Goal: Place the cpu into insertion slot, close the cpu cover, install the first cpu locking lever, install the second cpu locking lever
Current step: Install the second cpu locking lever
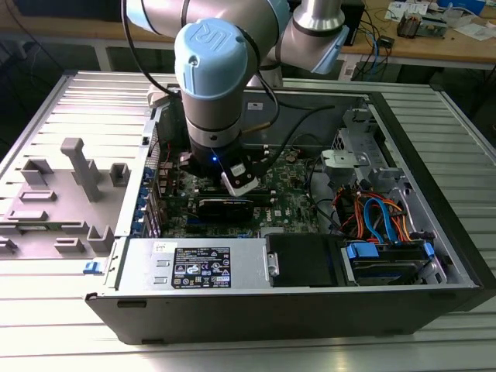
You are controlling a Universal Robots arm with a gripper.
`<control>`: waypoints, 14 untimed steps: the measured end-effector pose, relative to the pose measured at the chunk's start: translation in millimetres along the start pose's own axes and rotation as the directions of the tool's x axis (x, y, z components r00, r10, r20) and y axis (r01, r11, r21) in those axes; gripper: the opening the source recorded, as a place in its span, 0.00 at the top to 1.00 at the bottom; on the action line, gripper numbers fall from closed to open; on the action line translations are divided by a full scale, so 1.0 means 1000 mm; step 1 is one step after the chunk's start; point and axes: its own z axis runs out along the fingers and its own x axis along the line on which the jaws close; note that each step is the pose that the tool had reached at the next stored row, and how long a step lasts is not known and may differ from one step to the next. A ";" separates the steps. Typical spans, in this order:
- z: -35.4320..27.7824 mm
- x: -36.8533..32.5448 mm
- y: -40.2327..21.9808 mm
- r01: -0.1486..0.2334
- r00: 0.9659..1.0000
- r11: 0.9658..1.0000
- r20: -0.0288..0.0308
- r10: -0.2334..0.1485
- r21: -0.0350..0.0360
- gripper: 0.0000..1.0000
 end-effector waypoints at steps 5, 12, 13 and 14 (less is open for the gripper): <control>-0.0024 0.0000 0.0008 0.000 1.000 1.000 -0.001 0.000 0.018 0.89; -0.0159 -0.0001 0.0056 0.000 1.000 0.999 -0.001 0.000 0.037 0.89; -0.0160 -0.0001 0.0056 0.000 1.000 0.999 -0.001 0.000 0.038 0.89; -0.0160 -0.0001 0.0056 0.000 1.000 0.999 -0.001 0.000 0.038 0.89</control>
